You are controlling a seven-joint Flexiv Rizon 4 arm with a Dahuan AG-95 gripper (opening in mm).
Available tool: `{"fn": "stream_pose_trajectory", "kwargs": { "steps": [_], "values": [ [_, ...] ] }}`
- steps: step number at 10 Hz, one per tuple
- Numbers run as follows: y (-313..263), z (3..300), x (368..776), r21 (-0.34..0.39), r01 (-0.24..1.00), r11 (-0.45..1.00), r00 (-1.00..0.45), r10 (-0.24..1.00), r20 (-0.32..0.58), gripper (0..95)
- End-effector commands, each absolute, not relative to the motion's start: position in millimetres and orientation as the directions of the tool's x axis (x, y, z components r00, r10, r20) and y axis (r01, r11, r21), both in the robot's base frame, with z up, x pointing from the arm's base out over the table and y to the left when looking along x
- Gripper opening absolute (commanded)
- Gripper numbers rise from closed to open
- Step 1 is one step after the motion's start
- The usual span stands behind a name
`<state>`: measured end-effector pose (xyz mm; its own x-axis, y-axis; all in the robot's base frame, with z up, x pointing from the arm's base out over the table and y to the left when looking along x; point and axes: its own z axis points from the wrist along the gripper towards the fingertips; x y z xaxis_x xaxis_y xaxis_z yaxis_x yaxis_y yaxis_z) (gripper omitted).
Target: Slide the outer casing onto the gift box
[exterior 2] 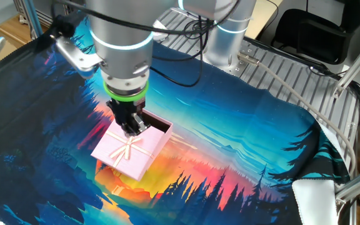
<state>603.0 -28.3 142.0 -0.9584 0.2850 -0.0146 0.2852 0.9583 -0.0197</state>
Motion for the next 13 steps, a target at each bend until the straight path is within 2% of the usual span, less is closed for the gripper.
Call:
{"fn": "stream_pose_trajectory", "kwargs": {
  "steps": [1, 4, 7, 8, 13],
  "values": [
    [-28, 143, 603, -0.024, 0.273, 0.962, -0.962, 0.273, -0.008, 0.0],
    [-28, 143, 603, -0.04, 0.23, 0.972, -0.973, 0.231, 0.019, 0.0],
    [-28, 143, 603, -0.033, 0.205, 0.978, -0.979, 0.204, -0.021, 0.0],
    [-28, 143, 603, -0.058, 0.214, 0.975, -0.977, 0.213, -0.028, 0.0],
    [-30, 148, 615, -0.044, 0.226, 0.973, -0.974, 0.226, -0.007, 0.0]
  ]
}}
